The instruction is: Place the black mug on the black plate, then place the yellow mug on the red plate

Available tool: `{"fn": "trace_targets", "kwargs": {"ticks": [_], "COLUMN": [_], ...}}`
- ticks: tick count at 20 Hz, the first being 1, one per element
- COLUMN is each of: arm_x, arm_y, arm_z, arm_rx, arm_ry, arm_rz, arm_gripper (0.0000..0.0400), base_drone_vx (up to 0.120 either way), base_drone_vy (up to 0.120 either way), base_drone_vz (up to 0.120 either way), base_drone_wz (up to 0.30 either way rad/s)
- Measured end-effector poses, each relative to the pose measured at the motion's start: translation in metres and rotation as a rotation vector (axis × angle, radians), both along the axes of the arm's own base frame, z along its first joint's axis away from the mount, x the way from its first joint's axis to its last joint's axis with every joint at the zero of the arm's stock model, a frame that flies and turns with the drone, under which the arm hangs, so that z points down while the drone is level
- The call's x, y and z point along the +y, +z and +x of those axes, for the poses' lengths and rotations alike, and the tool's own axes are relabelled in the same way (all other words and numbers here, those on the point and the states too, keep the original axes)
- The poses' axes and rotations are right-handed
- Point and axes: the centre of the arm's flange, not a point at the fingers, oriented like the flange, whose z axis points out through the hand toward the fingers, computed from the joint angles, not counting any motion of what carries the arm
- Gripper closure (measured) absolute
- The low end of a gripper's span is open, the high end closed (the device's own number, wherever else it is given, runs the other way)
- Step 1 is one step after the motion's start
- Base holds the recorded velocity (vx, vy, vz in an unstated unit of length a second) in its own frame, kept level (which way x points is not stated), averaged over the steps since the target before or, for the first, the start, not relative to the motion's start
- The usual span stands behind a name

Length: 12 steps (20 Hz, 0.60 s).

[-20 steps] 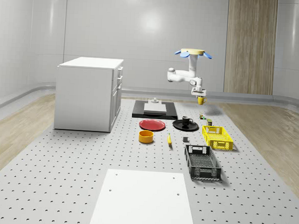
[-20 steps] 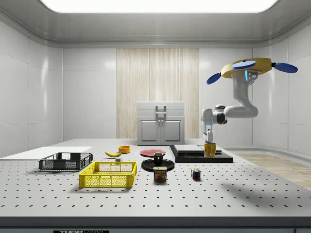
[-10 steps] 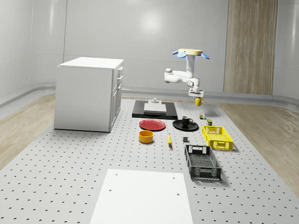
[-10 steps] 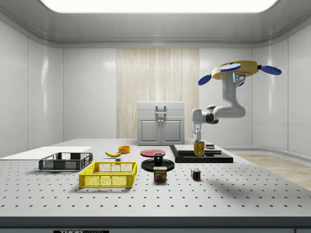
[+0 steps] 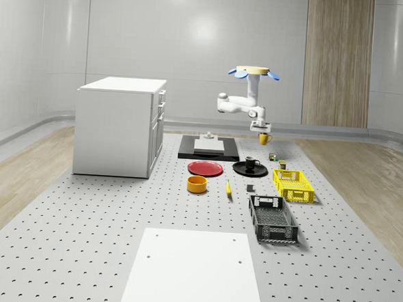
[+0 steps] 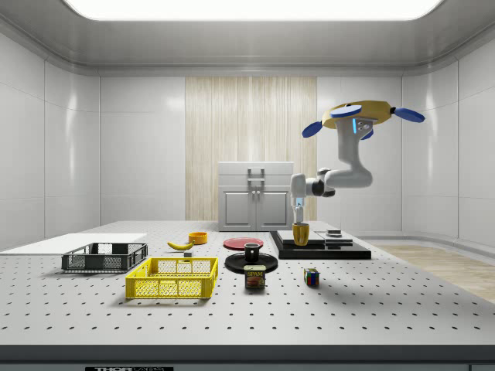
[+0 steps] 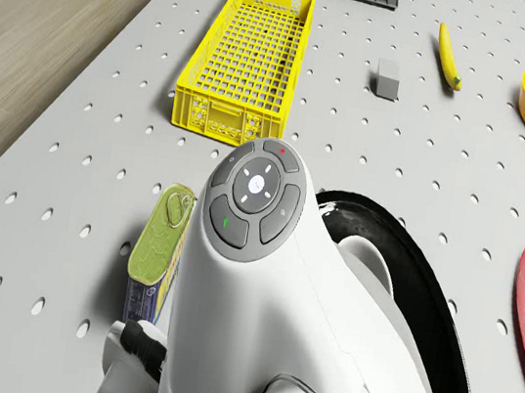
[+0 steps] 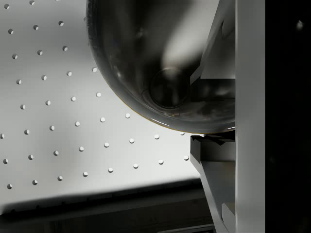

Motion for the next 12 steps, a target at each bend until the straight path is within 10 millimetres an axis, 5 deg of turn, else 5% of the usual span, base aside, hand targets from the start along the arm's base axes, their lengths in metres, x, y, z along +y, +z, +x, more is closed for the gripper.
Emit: {"fn": "trace_targets", "kwargs": {"ticks": [12], "arm_x": [0.0], "arm_y": [0.0], "arm_z": [0.0], "arm_rx": [0.0], "arm_ry": [0.0], "arm_rz": [0.0], "arm_gripper": [0.0301], "base_drone_vx": [0.12], "base_drone_vy": [-0.12], "base_drone_vz": [0.0], "base_drone_wz": [0.0]}}
